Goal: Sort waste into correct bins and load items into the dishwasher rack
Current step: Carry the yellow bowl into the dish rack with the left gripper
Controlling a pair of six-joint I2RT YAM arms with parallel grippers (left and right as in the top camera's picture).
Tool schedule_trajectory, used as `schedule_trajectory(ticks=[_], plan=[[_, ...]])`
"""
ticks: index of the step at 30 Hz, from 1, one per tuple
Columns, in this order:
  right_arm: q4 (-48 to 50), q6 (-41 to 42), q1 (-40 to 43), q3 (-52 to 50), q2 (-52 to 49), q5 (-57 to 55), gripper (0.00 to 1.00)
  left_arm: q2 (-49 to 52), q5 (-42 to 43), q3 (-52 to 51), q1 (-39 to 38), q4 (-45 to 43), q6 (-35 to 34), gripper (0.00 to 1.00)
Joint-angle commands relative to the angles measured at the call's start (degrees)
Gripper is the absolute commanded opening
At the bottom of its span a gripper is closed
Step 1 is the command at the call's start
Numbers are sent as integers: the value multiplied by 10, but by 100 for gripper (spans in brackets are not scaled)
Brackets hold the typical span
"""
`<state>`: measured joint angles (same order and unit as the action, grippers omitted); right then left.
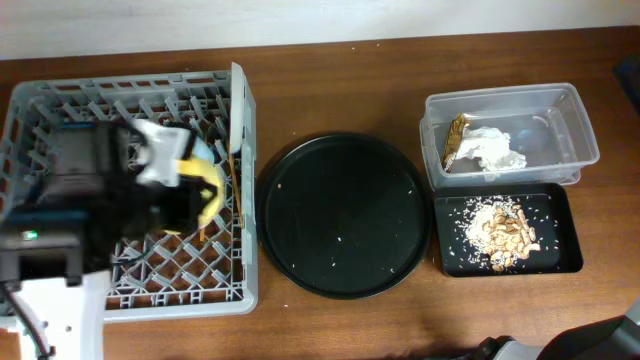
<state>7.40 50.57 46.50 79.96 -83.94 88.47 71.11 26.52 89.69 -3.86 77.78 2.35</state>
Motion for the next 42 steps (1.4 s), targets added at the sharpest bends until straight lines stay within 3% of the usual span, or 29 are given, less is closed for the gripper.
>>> schedule_trajectory(ticks=[1, 4, 6, 8, 11, 12, 14, 21, 26, 29, 32, 34, 35, 38, 42], plan=[[1, -3, 0, 5, 2, 5, 99, 45, 240, 3, 214, -57, 94, 0], [1, -3, 0, 5, 2, 5, 99, 166, 490, 3, 293, -180, 92, 0], [1, -3, 0, 5, 2, 5, 99, 280, 636, 3, 309, -299, 42, 0], [1, -3, 0, 5, 2, 5, 99, 387, 636, 3, 309, -449, -72, 0], [1, -3, 0, 5, 2, 5, 99, 507, 636, 4, 310, -725, -317, 0], [1, -3, 0, 5, 2, 5, 99, 525, 628, 4, 310, -790, -374, 1], [1, -3, 0, 5, 2, 4, 99, 538, 586, 3, 305, -843, -423, 2], [1, -3, 0, 5, 2, 5, 99, 541, 473, 4, 245, -910, -480, 1], [1, -3, 0, 5, 2, 5, 99, 555, 493, 3, 279, -906, -479, 1], [1, -3, 0, 5, 2, 5, 99, 555, 508, 3, 321, -865, -447, 6], [1, -3, 0, 5, 2, 5, 99, 555, 513, 3, 370, -780, -379, 64], [1, -3, 0, 5, 2, 5, 99, 555, 513, 4, 398, -757, -374, 72], [1, -3, 0, 5, 2, 5, 98, 555, 513, 4, 412, -757, -391, 99], [1, -3, 0, 5, 2, 5, 99, 517, 525, 5, 418, -760, -431, 99], [1, -3, 0, 5, 2, 5, 99, 325, 419, 5, 298, -734, -425, 99]])
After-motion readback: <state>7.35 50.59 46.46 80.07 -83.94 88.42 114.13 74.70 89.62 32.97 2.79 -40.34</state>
